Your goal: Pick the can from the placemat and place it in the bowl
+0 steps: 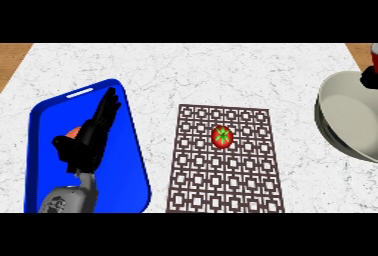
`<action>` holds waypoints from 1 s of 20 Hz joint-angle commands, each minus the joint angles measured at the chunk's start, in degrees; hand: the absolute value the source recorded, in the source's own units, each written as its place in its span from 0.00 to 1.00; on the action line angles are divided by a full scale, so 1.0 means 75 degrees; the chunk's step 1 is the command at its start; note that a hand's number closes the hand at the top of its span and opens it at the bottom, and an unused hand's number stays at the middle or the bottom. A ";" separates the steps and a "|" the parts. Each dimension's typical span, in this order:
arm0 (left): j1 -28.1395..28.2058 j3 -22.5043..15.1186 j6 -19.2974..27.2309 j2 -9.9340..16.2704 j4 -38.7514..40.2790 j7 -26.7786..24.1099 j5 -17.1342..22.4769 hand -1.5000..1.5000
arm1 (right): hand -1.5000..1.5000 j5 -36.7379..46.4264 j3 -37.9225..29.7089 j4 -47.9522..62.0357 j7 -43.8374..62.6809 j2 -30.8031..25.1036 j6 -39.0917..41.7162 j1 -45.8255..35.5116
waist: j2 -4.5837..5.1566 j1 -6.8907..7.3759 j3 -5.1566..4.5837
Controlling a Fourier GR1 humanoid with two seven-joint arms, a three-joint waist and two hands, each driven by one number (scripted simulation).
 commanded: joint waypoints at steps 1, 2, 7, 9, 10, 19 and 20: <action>0.0178 -0.0223 0.0220 -0.0200 -0.0150 0.0052 -0.0243 0.50 | 1.00 -0.0669 -0.0406 0.0915 -0.0863 -0.0279 0.0071 0.0112 | 0.0000 0.0017 0.0001; -0.0445 0.0152 0.0061 -0.0005 0.0376 0.0033 -0.0019 0.50 | 1.00 -0.1053 -0.0588 0.1013 -0.0998 -0.0113 0.0151 0.0300 | 0.0015 -0.0034 0.0003; -0.0066 -0.0229 0.0215 -0.0299 0.0287 -0.0248 -0.0277 0.50 | 0.00 -0.2168 -0.1114 0.1686 -0.1702 0.0103 0.0315 0.0246 | 0.0014 0.0026 0.0005; 0.0401 -0.0114 -0.0075 0.0029 -0.0233 -0.0185 -0.0111 0.50 | 0.00 -0.2740 -0.1396 0.1410 -0.2645 0.0061 0.0423 0.1068 | -0.0016 -0.0012 0.0005; 0.0306 -0.0262 0.0166 -0.0263 -0.0041 -0.0181 -0.0241 0.50 | 0.00 -0.2747 -0.1343 0.1544 -0.2974 0.0357 -0.0032 0.1050 | -0.0004 -0.0005 0.0005; -0.0089 -0.0004 0.0159 -0.0198 0.0246 -0.0223 -0.0164 0.50 | 0.00 -0.3786 -0.2116 0.0747 -0.3895 0.0179 -0.0884 0.0662 | -0.0004 -0.0028 0.0001; 0.0193 -0.0018 -0.0030 -0.0043 -0.0406 0.0190 -0.0003 0.50 | 0.00 -0.3644 -0.1873 -0.0043 -0.3485 0.0721 -0.1189 0.0951 | -0.0031 -0.0028 -0.0002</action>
